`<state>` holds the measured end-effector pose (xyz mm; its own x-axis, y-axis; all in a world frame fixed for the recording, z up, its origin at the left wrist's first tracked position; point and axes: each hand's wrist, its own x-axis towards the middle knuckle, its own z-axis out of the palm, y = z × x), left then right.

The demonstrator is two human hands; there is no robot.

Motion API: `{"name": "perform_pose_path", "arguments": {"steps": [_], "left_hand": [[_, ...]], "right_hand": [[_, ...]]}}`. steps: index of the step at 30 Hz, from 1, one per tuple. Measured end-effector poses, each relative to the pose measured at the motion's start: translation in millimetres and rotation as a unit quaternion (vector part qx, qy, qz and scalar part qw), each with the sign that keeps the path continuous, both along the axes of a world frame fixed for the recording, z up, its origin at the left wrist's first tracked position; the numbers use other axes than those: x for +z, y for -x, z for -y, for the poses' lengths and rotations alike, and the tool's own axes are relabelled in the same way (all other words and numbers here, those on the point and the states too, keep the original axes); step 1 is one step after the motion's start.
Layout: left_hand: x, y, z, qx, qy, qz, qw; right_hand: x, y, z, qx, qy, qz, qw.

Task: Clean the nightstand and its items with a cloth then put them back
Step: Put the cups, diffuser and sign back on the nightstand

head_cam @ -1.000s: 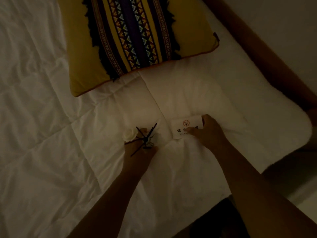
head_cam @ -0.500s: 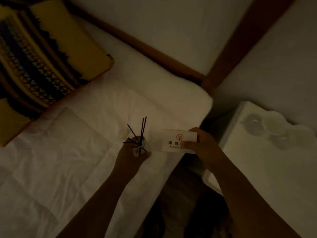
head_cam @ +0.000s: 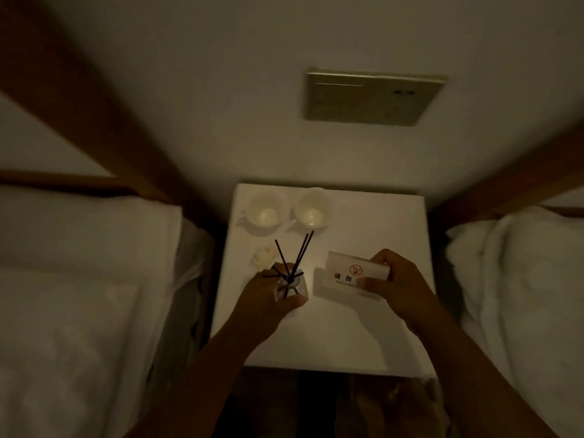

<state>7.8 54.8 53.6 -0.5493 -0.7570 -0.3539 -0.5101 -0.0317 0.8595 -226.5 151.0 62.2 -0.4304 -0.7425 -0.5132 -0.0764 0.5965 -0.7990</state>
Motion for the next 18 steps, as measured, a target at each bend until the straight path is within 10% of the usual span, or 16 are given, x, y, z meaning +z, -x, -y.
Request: {"name": "perform_pose_path", "arguments": {"steps": [18], "left_hand": [[-69.6, 178.5, 26.8, -0.031, 0.071, 0.012, 0.997]], "right_hand": [[-95.1, 117.6, -8.6, -0.067, 0.052, -0.178, 0.980]]}}
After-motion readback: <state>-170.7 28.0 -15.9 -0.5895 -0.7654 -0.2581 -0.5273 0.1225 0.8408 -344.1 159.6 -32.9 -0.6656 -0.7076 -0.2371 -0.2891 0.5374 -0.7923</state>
